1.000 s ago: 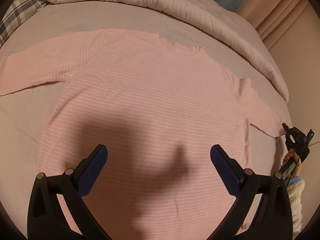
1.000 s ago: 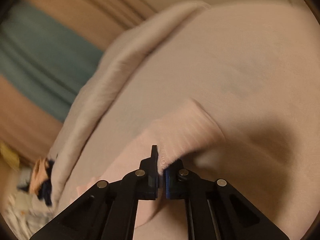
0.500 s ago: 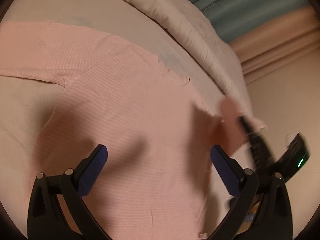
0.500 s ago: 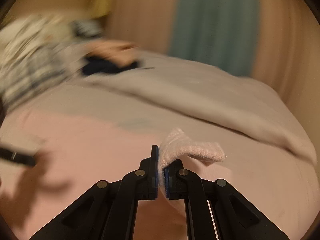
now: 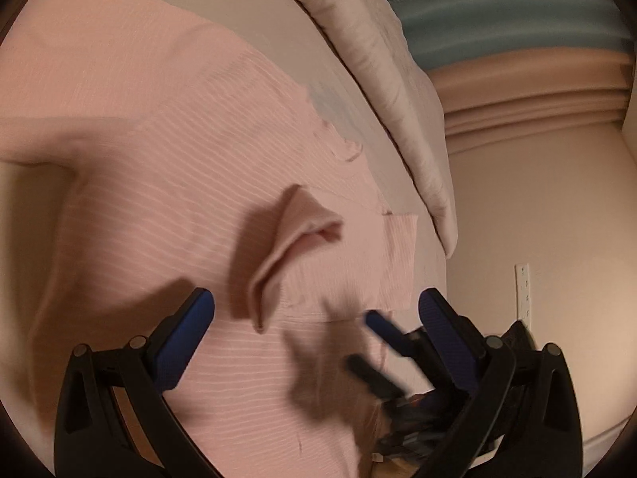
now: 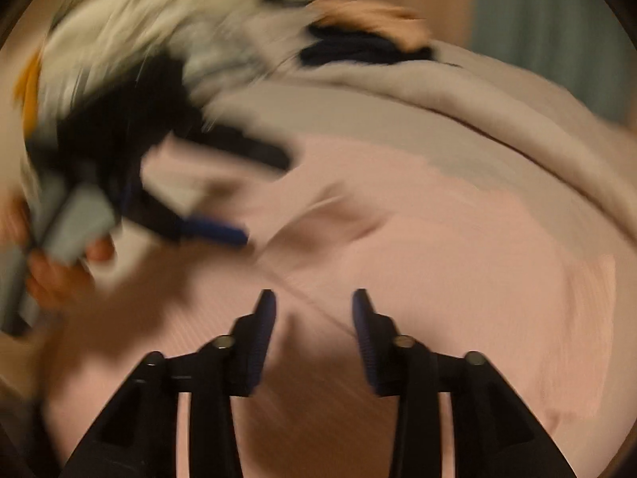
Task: Fold small clothes
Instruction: 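Fold the sleeve across the shirt body with the right gripper while the left gripper grasps the other sleeve, then release the sleeve with the right gripper and withdraw it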
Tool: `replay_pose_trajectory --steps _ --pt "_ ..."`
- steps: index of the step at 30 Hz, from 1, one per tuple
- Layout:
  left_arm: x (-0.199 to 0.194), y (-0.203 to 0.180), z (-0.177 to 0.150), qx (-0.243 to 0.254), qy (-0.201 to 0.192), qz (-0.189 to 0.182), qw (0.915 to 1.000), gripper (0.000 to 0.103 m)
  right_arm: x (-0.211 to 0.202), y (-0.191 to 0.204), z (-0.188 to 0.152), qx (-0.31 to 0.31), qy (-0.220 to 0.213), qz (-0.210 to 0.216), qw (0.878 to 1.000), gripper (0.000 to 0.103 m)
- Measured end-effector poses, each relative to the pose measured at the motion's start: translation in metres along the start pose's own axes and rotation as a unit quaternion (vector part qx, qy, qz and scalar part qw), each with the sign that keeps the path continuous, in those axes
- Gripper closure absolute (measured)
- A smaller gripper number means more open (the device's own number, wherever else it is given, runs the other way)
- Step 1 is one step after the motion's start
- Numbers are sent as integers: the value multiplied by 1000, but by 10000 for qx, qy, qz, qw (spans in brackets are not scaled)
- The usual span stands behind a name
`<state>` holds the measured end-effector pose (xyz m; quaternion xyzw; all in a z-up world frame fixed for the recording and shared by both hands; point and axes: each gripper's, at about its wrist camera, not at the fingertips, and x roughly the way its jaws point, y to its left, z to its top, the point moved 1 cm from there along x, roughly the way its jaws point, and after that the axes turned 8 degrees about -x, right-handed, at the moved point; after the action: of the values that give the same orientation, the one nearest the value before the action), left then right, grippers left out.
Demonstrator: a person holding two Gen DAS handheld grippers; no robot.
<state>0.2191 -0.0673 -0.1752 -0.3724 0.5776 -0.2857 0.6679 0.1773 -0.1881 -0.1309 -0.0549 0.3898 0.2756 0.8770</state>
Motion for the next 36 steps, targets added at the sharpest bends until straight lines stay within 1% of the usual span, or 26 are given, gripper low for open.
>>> replay_pose_trajectory --steps 2,5,6,7,8,9,10,11,12,14,16,17,19,21,23,25,27,28,30,33,34,36 --pt "11 -2 2 86 84 114 9999 1 -19 -13 -6 356 -139 -103 9992 63" --pt "28 -1 7 145 91 382 9991 3 -28 -21 -11 554 -160 -316 9978 63" --pt "31 0 6 174 51 452 9988 9 -29 -24 -17 597 -145 -345 9975 63" --pt "33 0 7 212 8 519 9984 19 -32 -25 -19 646 -152 -379 9971 63" --pt "37 -2 7 260 -1 566 9981 27 -32 -26 -18 683 -180 -384 9968 63" --pt "40 -3 7 289 -7 597 9978 48 -31 -24 -20 727 -207 -387 9964 63" --pt "44 -3 7 312 39 608 9977 69 -35 -24 -33 782 -239 -398 9959 63" --pt "49 -2 8 323 83 663 9972 79 -45 -26 -50 825 -260 -402 9954 63" --pt "50 -1 8 343 97 752 9965 97 -46 -26 -52 891 -280 -416 9948 63" --pt "51 -4 9 404 8 826 9958 99 -41 -29 -55 961 -273 -439 9940 63" --pt "44 -11 12 502 -191 721 9959 99 -39 -33 -59 1176 -308 -393 9918 63" --pt "35 -19 17 591 -429 659 9952 99 -41 -34 -61 1237 -326 -372 9911 63" --pt "17 -28 25 659 -809 646 9924 99 -40 -35 -67 1331 -346 -361 9898 63" --pt "2 -30 32 719 -1082 761 9886 99 -37 -39 -73 1403 -282 -439 9887 63" --pt "-13 -28 37 790 -1380 977 9824 99 -33 -48 -78 1583 -256 -427 9861 63" --pt "-24 -21 42 781 -1528 1047 9796 98 -30 -58 -81 1782 -257 -466 9825 63" --pt "-26 -10 48 725 -1457 1163 9798 98 -26 -71 -84 2034 -305 -451 9776 63" --pt "-25 -5 51 729 -1446 1292 9783 98 -25 -73 -85 2083 -333 -420 9766 63" --pt "-24 2 55 681 -1442 1431 9768 98 -18 -83 -85 2236 -332 -424 9732 63" --pt "-23 15 61 523 -1432 1521 9765 98 -11 -90 -80 2345 -374 -465 9703 62" --pt "-17 17 62 519 -1347 1555 9772 98 -9 -93 -78 2390 -425 -490 9689 61" --pt "-7 20 61 570 -1109 1679 9779 98 -6 -100 -76 2536 -508 -562 9643 55"
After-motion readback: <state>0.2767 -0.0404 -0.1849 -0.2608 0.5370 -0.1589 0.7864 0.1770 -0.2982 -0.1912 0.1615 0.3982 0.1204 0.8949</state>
